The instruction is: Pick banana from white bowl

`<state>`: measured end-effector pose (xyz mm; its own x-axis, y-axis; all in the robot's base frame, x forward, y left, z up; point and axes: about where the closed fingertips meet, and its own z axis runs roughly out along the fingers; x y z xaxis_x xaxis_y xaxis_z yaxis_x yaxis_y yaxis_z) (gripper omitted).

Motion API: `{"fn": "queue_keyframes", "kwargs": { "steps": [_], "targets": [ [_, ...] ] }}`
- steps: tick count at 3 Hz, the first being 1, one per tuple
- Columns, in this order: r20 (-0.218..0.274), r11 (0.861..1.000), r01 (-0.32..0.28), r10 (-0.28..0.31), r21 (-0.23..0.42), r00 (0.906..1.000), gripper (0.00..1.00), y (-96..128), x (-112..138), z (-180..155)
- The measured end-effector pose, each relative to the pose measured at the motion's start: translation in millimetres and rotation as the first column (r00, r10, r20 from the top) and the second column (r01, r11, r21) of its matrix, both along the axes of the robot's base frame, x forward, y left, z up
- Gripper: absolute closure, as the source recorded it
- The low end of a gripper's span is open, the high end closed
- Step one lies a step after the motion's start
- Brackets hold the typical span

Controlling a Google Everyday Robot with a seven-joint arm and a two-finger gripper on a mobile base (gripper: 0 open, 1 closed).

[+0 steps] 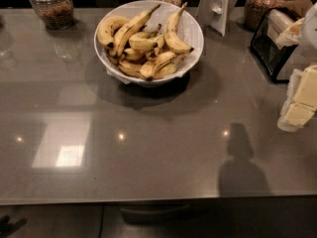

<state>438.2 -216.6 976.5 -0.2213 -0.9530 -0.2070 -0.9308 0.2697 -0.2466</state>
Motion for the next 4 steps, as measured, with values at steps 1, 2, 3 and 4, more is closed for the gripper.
{"fn": "queue_keyframes", "kwargs": {
  "steps": [1, 2, 3, 4],
  "targets": [
    [0.000, 1.000, 0.000, 0.000, 0.000, 1.0000, 0.00, 0.1, 0.1, 0.0],
    [0.029, 0.998, -0.013, 0.011, 0.064, 0.9995, 0.00, 11.9, 9.5, 4.4],
    [0.041, 0.986, -0.057, 0.051, 0.158, 0.9978, 0.00, 46.9, 34.7, 3.2],
    [0.038, 0.966, -0.058, 0.050, 0.253, 0.9980, 0.00, 79.8, 66.5, -0.9]
  ]
}}
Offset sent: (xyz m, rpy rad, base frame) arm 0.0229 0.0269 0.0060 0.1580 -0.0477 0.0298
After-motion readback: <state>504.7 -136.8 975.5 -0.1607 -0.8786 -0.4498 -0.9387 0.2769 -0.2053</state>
